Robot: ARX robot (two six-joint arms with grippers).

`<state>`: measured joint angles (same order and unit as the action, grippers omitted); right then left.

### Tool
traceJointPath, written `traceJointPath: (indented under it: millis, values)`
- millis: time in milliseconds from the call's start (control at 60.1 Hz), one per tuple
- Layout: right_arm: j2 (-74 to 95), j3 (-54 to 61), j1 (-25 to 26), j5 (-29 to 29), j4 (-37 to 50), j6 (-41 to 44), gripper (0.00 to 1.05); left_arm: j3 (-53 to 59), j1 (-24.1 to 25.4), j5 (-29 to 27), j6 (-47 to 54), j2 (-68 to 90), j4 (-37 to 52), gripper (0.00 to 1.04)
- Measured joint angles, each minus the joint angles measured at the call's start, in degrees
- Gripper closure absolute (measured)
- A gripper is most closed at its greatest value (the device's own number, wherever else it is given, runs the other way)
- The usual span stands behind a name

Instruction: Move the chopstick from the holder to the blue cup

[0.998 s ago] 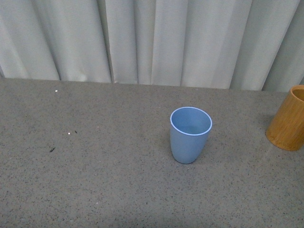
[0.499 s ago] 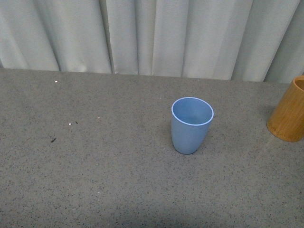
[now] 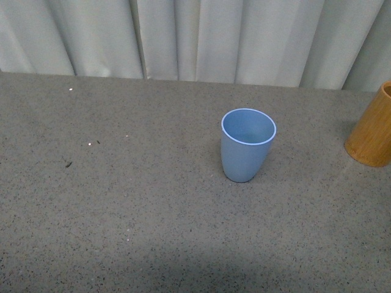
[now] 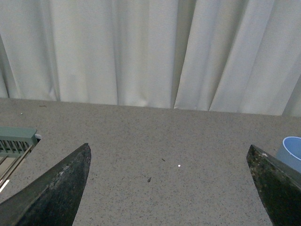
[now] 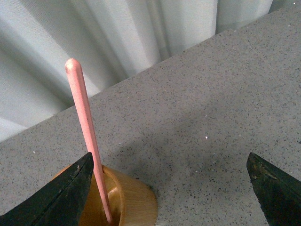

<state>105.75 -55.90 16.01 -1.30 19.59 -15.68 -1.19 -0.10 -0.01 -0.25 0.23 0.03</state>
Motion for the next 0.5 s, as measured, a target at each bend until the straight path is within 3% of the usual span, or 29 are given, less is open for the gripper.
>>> traceJointPath:
  millis: [499]
  values:
    - [8.5,-10.6,-2.9,0.3,-1.6,1.5,0.09,0.0,0.0,0.0,0.0,0.0,0.0,0.07]
